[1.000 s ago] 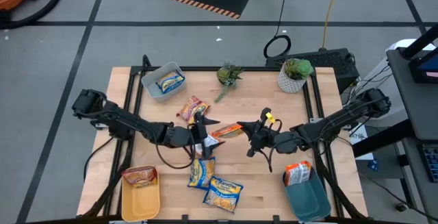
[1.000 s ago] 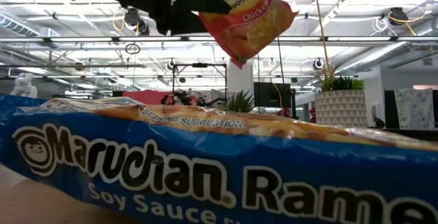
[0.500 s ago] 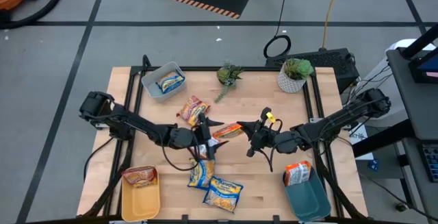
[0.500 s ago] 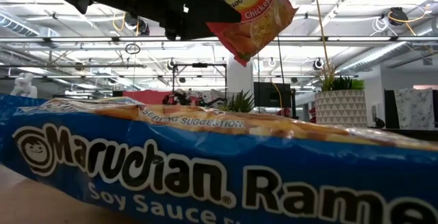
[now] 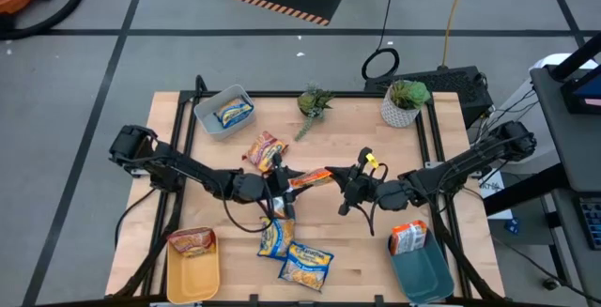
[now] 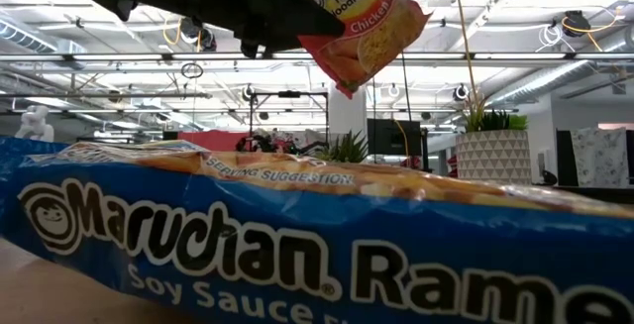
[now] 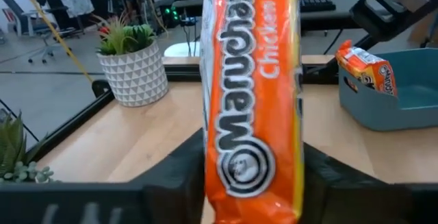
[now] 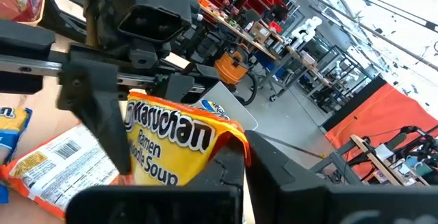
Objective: Sort Maruchan noodles
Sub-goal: Put the right orange noodle pack into the blue bin
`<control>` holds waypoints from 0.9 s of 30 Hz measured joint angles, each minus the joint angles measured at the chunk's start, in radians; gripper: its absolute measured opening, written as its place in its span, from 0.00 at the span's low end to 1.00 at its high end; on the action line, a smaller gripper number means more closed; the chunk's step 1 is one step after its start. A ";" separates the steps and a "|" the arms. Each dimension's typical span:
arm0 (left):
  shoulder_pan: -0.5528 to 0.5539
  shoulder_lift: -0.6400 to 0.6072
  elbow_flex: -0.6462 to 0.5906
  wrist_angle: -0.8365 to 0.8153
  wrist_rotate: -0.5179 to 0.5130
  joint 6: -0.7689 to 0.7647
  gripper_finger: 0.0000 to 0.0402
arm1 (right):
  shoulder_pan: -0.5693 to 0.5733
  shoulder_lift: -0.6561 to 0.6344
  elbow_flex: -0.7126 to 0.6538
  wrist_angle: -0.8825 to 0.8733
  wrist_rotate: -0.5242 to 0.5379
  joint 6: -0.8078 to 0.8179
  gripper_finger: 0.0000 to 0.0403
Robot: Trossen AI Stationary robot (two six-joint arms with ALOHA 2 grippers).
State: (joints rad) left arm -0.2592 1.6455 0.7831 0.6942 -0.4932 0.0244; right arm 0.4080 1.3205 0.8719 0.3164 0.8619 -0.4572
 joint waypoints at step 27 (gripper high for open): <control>0.085 -0.010 0.000 -0.364 0.131 -0.093 0.33 | 0.018 0.008 0.238 -0.687 -0.158 0.707 0.35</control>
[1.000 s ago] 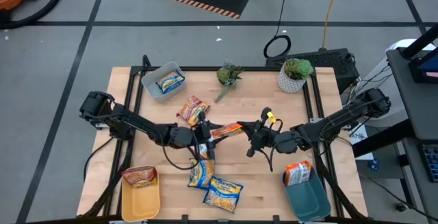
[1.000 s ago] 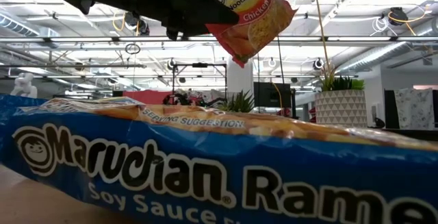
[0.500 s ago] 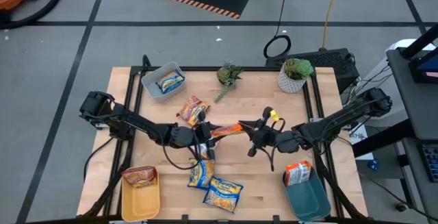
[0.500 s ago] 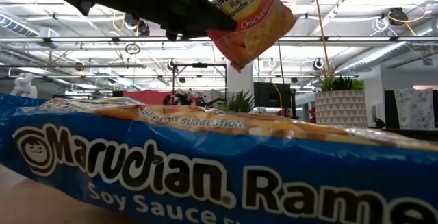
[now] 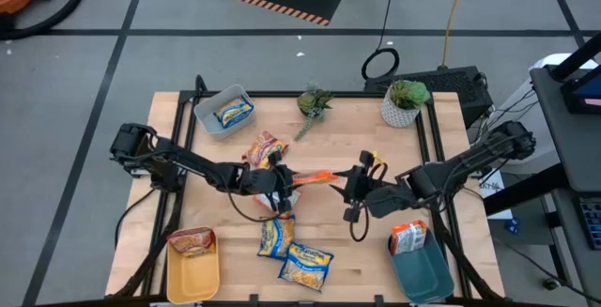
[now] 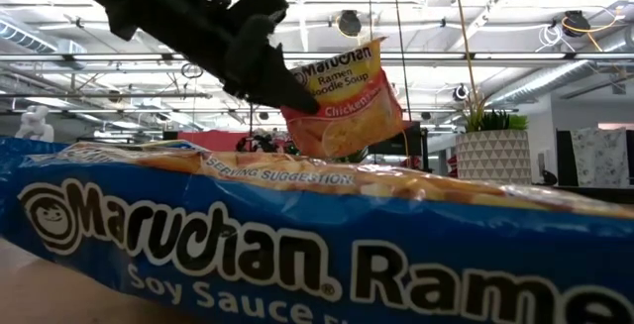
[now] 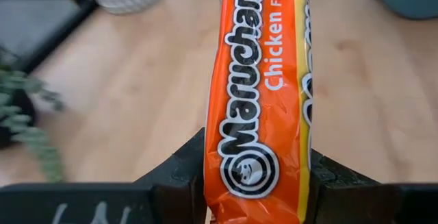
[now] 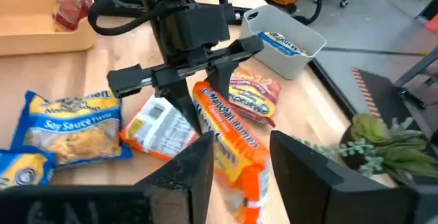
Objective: Sort Maruchan noodles
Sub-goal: Put the right orange noodle pack into the blue bin
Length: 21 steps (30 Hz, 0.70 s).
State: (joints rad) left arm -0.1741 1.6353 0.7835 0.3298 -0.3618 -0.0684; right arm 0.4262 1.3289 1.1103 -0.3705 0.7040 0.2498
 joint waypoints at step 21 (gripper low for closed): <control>-0.027 -0.001 0.217 -0.267 0.051 -0.179 0.33 | -0.002 0.080 0.188 -0.187 -0.154 0.095 0.44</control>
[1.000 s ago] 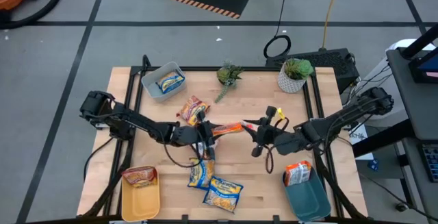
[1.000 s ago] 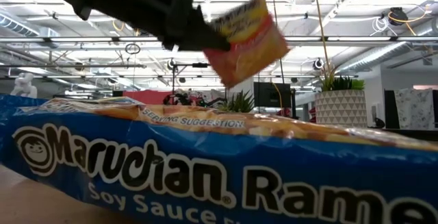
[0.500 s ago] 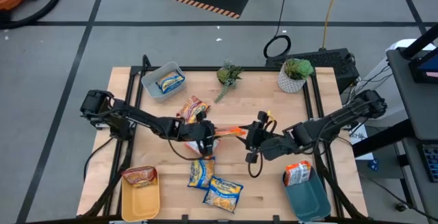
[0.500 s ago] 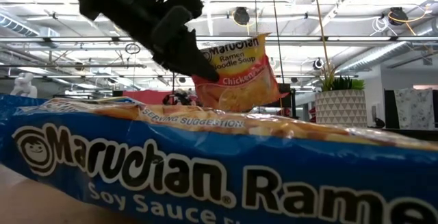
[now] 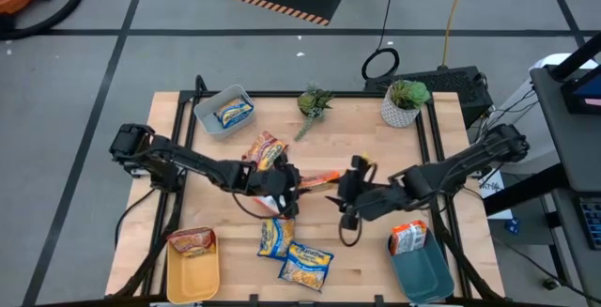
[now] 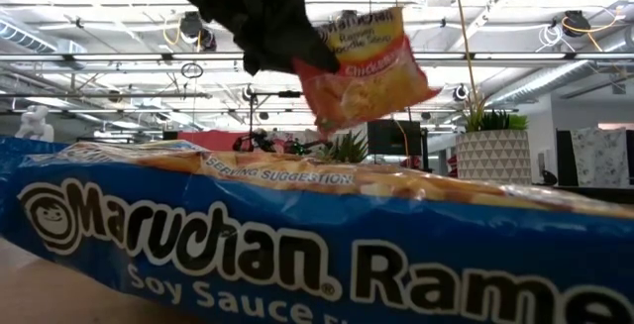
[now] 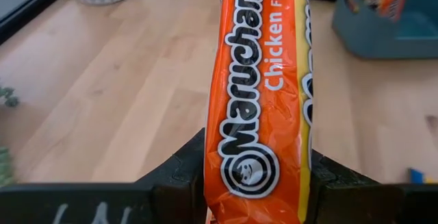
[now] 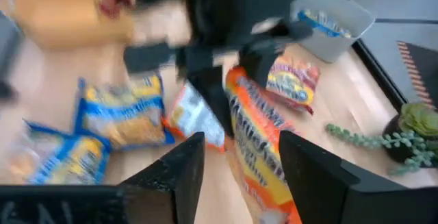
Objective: Sort Maruchan noodles
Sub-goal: Put the right orange noodle pack into the blue bin
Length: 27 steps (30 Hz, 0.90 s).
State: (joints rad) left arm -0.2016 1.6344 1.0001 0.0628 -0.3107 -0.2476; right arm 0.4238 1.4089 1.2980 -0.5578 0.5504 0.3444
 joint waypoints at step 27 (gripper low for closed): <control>-0.008 0.000 0.040 -0.137 0.022 0.122 0.33 | -0.115 0.173 -0.003 0.053 -0.058 -0.132 0.67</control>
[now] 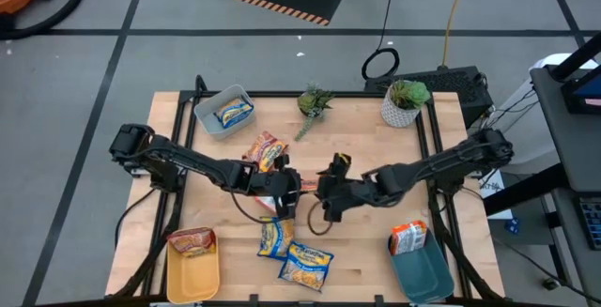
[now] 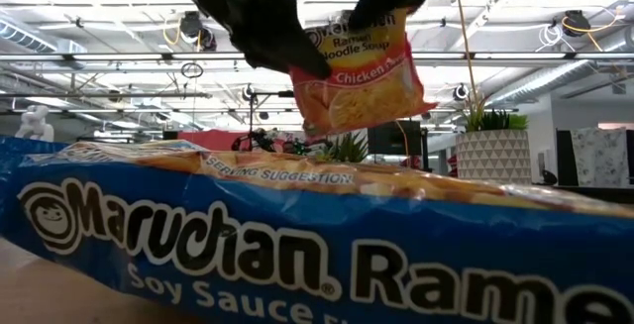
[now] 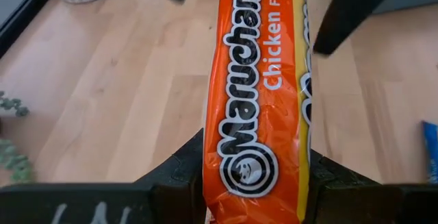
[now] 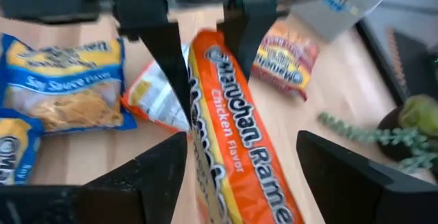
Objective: Sort Maruchan noodles
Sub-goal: Put the right orange noodle pack into the blue bin
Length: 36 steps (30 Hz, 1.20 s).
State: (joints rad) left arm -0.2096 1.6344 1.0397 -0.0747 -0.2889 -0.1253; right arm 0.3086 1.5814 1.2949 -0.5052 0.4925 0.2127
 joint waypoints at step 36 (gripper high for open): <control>-0.010 0.000 0.000 -0.026 -0.002 0.064 0.35 | -0.039 0.009 -0.001 -0.078 -0.138 -0.085 0.29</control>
State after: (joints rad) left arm -0.2198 1.6341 1.0397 -0.1006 -0.2908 -0.0613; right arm 0.2695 1.5903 1.2938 -0.5835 0.3543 0.1278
